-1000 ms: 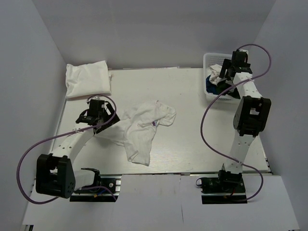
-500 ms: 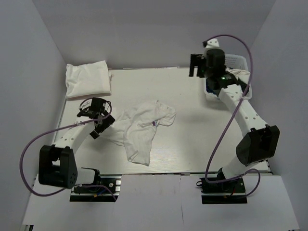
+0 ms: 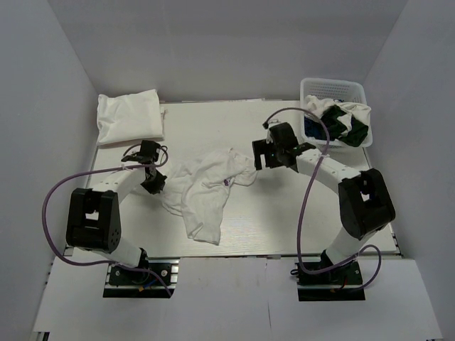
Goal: Fold and stack the t-shirts
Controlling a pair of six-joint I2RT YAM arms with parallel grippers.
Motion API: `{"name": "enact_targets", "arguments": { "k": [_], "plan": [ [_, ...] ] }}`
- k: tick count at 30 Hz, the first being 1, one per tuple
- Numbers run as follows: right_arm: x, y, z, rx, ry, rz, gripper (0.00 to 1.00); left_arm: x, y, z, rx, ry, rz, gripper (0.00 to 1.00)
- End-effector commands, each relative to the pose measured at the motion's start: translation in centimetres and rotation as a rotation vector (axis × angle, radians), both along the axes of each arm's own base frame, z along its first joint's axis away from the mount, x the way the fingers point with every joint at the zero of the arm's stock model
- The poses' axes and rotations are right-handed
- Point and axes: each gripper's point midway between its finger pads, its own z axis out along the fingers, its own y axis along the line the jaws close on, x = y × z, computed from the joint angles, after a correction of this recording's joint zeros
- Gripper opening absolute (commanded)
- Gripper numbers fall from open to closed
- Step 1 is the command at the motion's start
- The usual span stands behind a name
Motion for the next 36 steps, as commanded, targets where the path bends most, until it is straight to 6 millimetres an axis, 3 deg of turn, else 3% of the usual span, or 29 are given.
{"name": "enact_targets", "arguments": {
  "k": [1,6,9,12,13,15,17,18,20,23,24,25,27,28,29,30,31,33,36],
  "plan": [
    [-0.5,2.9,-1.4,0.082,-0.002,0.061,0.91,2.1,0.4,1.2,0.008,-0.046,0.024,0.00],
    [0.1,4.3,-4.3,0.051,0.053,0.079,0.91,2.4,0.8,1.1,0.031,-0.069,0.022,0.00],
    [0.5,4.9,-6.2,0.041,0.083,0.081,0.91,3.3,0.2,2.8,0.003,-0.167,-0.006,0.00],
    [1.8,5.6,-6.6,0.058,0.070,0.057,0.87,4.0,-0.3,4.9,-0.006,-0.255,-0.049,0.00],
    [2.2,5.6,-6.7,0.066,0.065,0.051,0.55,4.0,-0.3,5.4,-0.004,-0.268,-0.057,0.00],
    [2.9,5.4,-6.3,0.064,0.045,0.015,0.02,5.0,-0.9,7.3,-0.008,-0.334,-0.099,0.00],
    [3.6,4.8,-4.9,0.045,-0.003,-0.018,0.00,5.9,-1.4,9.2,-0.015,-0.386,-0.135,0.00],
    [4.1,4.7,-2.7,0.049,-0.055,-0.017,0.00,6.3,-1.8,10.4,-0.036,-0.424,-0.156,0.00],
    [4.7,3.2,-1.0,0.008,-0.118,-0.073,0.00,6.7,-2.4,12.2,-0.056,-0.490,-0.181,0.00],
    [4.7,0.5,6.7,0.025,-0.299,-0.175,0.00,6.9,-3.6,16.7,-0.106,-0.660,-0.240,0.00],
    [4.5,0.2,8.2,0.031,-0.338,-0.186,0.00,6.7,-3.5,17.9,-0.100,-0.699,-0.249,0.00],
    [3.2,-1.0,12.0,0.069,-0.421,-0.207,0.00,6.4,-3.5,19.0,-0.101,-0.729,-0.249,0.00],
    [2.2,-3.0,13.5,0.062,-0.498,-0.254,0.00,5.2,-2.9,23.5,-0.075,-0.855,-0.255,0.00],
    [0.7,-4.6,18.4,0.125,-0.609,-0.290,0.00,4.6,-2.4,25.2,-0.054,-0.904,-0.246,0.00],
    [-0.3,-5.3,17.9,0.118,-0.618,-0.298,0.00,3.9,-2.1,26.6,-0.039,-0.946,-0.244,0.00],
    [-0.8,-6.3,18.7,0.119,-0.647,-0.329,0.00,2.2,-1.5,29.2,-0.023,-1.031,-0.235,0.00],
    [-2.0,-7.8,21.2,0.152,-0.709,-0.375,0.00,1.3,-1.2,30.5,-0.015,-1.073,-0.222,0.00],
    [-4.3,-11.0,24.0,0.170,-0.801,-0.471,0.00,-1.2,0.1,33.5,0.018,-1.179,-0.181,0.00],
    [-6.7,-13.3,26.8,0.207,-0.883,-0.526,0.00,-3.3,1.0,35.5,0.042,-1.254,-0.151,0.00]
  ]
}}
